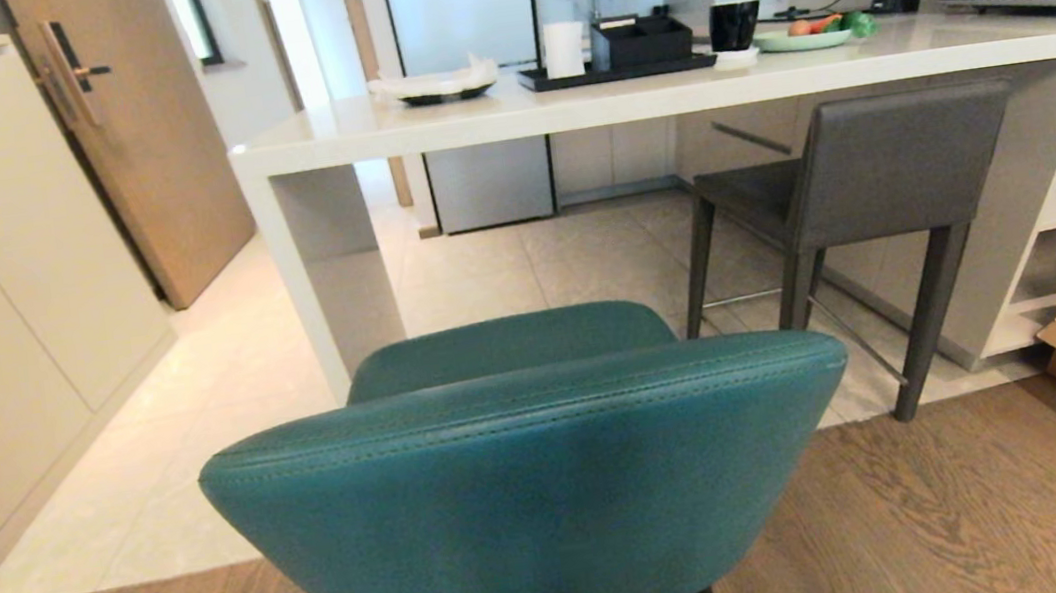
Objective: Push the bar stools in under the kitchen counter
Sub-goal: Push the blue chair back under the dining table
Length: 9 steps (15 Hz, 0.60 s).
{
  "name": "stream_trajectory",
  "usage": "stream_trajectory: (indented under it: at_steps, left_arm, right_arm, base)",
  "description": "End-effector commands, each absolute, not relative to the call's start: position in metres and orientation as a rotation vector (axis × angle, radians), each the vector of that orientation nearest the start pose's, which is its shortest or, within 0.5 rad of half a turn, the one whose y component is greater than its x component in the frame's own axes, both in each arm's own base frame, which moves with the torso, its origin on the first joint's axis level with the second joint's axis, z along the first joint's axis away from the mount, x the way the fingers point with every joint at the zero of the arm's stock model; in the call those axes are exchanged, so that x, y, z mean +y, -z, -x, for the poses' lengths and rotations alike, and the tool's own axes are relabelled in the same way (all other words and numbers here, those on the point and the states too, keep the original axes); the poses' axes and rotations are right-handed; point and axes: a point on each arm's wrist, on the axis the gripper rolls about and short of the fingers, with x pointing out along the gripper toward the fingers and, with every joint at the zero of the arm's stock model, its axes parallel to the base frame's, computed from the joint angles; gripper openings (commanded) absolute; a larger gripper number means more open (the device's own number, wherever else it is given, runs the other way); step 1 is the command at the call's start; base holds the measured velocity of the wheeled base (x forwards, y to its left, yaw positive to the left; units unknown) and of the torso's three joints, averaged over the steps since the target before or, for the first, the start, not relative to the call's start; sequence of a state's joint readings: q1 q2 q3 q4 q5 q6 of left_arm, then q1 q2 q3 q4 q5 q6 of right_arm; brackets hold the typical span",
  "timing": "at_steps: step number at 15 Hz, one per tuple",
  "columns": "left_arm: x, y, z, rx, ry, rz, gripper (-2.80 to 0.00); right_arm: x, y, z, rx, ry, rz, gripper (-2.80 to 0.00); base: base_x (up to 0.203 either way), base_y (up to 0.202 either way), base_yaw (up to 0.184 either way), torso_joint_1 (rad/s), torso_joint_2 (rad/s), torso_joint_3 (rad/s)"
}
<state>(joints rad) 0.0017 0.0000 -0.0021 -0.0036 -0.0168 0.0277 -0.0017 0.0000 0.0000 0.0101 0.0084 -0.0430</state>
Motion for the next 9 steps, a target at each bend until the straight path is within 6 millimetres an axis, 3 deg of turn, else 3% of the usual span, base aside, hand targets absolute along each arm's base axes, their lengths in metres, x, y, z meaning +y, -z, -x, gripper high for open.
stream_trajectory:
  at_steps: [1,3,5,9]
  left_arm:
    - [-0.001,-0.094,0.027,-0.053,0.02,-0.018,-2.8]
    - [-0.001,-0.114,0.02,-0.009,0.048,-0.002,-2.8]
    - [-0.001,-0.131,-0.002,0.066,0.08,0.007,-2.8]
    - [-0.007,-0.152,-0.078,0.171,0.134,0.018,-2.8]
  right_arm:
    - [0.0,-0.086,0.025,-0.025,-0.007,0.056,-2.8]
    - [0.0,-0.106,0.022,-0.004,-0.012,0.06,-2.8]
    - [0.001,-0.125,0.006,0.059,-0.024,0.059,-2.8]
    - [0.001,-0.149,-0.059,0.185,-0.063,0.063,-2.8]
  base:
    - [0.0,0.0,0.0,0.0,0.0,0.0]
    - [0.0,0.0,0.0,0.0,0.0,0.0]
    - [0.0,0.0,0.0,0.0,0.0,0.0]
    - [0.0,0.0,0.0,0.0,0.0,0.0]
